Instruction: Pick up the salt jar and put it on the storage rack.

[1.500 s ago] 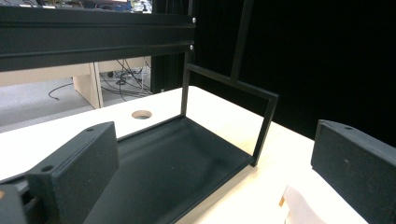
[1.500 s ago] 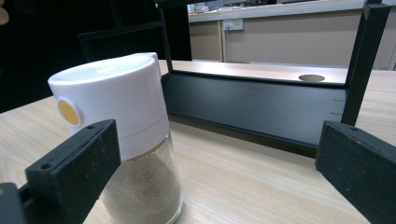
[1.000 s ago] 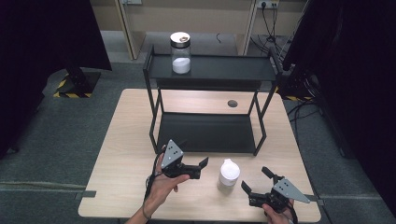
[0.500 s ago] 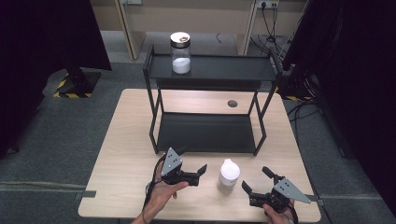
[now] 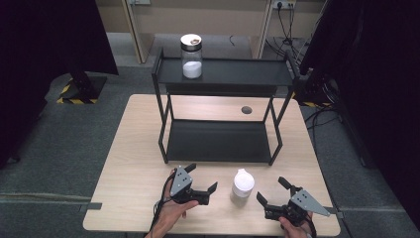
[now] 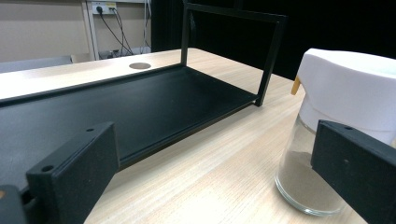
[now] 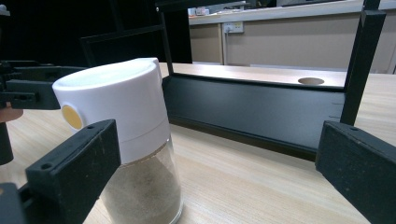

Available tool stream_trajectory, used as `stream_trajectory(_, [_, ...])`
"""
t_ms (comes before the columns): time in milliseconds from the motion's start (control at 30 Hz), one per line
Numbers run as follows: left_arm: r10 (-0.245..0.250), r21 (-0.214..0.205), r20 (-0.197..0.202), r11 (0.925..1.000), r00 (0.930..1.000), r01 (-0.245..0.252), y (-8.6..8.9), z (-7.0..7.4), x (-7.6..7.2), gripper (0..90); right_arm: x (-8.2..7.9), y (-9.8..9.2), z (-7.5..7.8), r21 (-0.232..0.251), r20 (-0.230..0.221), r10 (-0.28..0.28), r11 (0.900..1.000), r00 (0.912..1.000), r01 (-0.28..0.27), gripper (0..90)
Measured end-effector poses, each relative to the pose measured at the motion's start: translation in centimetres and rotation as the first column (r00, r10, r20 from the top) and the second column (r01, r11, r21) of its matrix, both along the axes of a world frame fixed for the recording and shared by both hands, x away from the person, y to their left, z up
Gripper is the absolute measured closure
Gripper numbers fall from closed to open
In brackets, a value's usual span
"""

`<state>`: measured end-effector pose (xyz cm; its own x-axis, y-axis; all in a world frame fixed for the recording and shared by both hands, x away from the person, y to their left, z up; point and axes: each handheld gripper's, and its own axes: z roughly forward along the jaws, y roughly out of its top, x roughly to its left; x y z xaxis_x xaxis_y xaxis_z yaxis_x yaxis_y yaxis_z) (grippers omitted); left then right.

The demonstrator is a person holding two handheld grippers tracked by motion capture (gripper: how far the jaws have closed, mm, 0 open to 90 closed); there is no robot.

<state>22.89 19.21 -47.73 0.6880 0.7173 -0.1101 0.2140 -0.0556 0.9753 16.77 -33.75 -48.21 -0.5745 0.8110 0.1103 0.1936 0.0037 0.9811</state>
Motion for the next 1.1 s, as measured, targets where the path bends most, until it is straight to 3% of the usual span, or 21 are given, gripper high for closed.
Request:
stream_trajectory(400, [0.004, 0.002, -0.008, 1.0, 1.0, -0.004, 0.4, -1.1, -0.6, 0.3, 0.0, 0.0, 0.0, -0.001, 0.001, 0.0, 1.0, 1.0, 0.0, 0.3])
stream_trajectory(1100, [-0.009, 0.009, -0.01, 0.9999, 0.9999, 0.009, 0.3, -1.3, -0.6, 0.4, -0.1, 0.0, 0.0, -0.005, 0.006, -0.003, 1.0, 1.0, 0.003, 0.3])
